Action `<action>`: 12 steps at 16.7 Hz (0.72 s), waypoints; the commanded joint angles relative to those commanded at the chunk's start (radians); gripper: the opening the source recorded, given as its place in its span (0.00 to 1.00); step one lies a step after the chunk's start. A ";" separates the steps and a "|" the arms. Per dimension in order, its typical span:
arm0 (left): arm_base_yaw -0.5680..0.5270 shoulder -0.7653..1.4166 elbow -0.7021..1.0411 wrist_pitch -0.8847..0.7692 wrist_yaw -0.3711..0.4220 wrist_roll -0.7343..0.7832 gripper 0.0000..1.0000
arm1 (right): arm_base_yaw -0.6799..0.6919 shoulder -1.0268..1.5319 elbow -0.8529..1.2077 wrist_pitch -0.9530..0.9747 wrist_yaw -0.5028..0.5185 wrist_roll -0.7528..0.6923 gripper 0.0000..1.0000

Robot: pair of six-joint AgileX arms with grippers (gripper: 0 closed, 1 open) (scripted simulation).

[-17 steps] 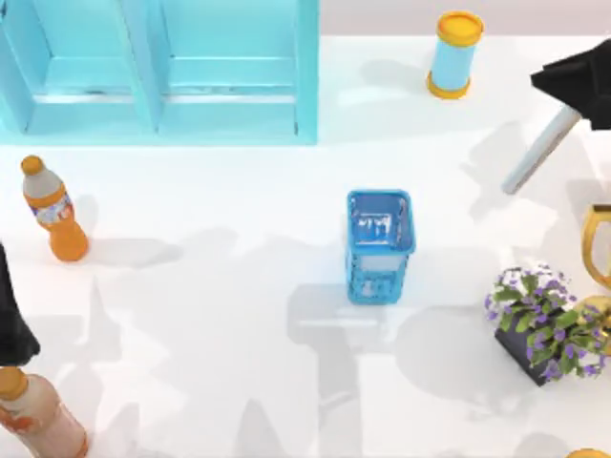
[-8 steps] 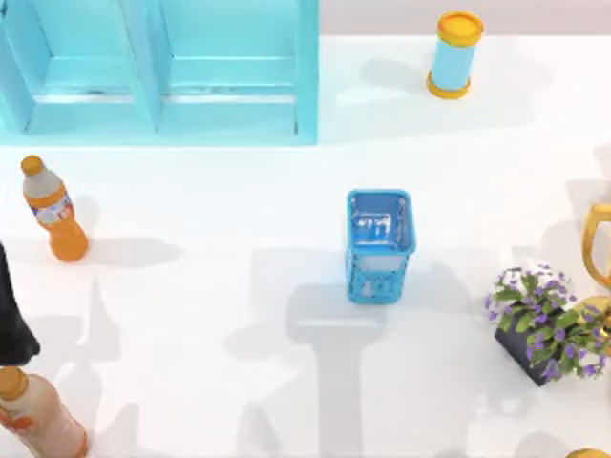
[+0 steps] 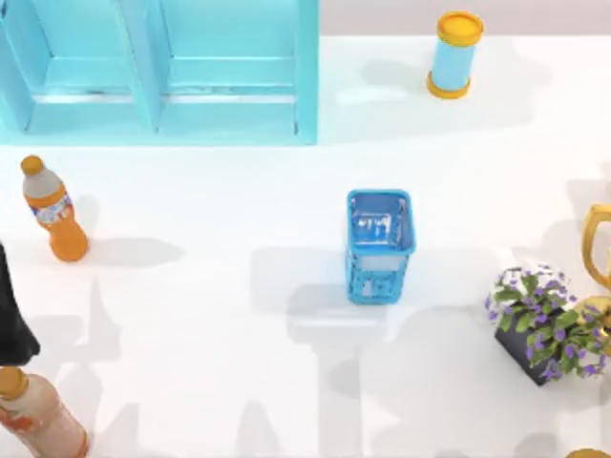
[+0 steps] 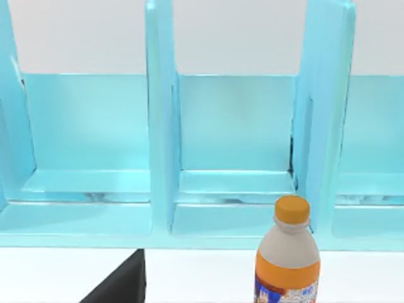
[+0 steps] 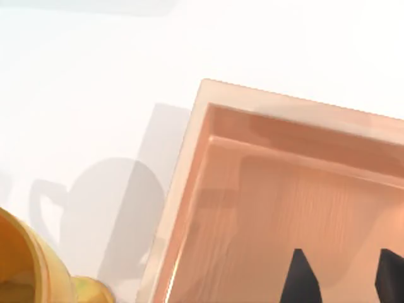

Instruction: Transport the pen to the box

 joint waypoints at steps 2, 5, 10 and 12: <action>0.000 0.000 0.000 0.000 0.000 0.000 1.00 | 0.004 0.005 0.002 0.002 -0.001 0.002 0.00; 0.000 0.000 0.000 0.000 0.000 0.000 1.00 | 0.018 0.004 -0.036 0.043 0.009 0.015 0.00; 0.000 0.000 0.000 0.000 0.000 0.000 1.00 | 0.045 0.016 -0.194 0.246 0.027 0.045 0.00; 0.000 0.000 0.000 0.000 0.000 0.000 1.00 | 0.057 0.023 -0.230 0.283 0.034 0.056 0.00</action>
